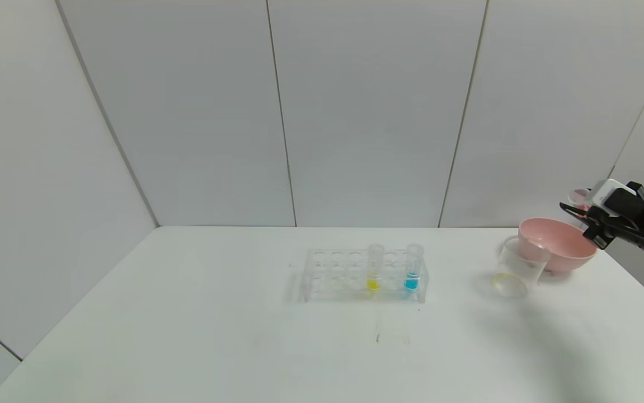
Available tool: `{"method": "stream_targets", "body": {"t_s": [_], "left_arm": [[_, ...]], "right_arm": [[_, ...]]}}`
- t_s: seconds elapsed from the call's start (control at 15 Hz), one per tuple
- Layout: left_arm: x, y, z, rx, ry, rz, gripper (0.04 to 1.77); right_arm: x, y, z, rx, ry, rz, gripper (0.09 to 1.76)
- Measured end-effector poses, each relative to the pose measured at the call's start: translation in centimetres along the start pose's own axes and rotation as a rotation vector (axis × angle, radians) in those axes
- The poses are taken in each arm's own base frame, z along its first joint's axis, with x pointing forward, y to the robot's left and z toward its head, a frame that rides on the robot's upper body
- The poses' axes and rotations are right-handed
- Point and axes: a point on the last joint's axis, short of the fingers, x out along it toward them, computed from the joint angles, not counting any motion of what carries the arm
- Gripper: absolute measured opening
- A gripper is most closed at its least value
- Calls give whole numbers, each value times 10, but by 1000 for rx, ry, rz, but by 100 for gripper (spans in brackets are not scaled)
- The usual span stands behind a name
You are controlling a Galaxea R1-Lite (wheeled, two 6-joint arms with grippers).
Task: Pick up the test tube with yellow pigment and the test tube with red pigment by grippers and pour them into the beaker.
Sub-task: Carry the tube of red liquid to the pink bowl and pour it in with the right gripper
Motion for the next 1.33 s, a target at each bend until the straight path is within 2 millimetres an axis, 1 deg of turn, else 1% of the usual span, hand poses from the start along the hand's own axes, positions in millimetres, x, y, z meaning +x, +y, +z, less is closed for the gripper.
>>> {"method": "stream_targets", "body": {"t_s": [0.4,0.67,0.93,1.07,1.33], "left_arm": [[0,0,0,0,0,0,176],[0,0,0,0,0,0,176],[0,0,0,0,0,0,176],[0,0,0,0,0,0,176],[0,0,0,0,0,0,176]], "right_arm": [[3,-2,2,-32,-46,7,55],[5,-5,3,-106,-53,-2,55],[9,-1,4,-134,-66,6,55],[11,0,4,-177,-84,-4,55],[11,5,3,-183,-142,42,55]]}}
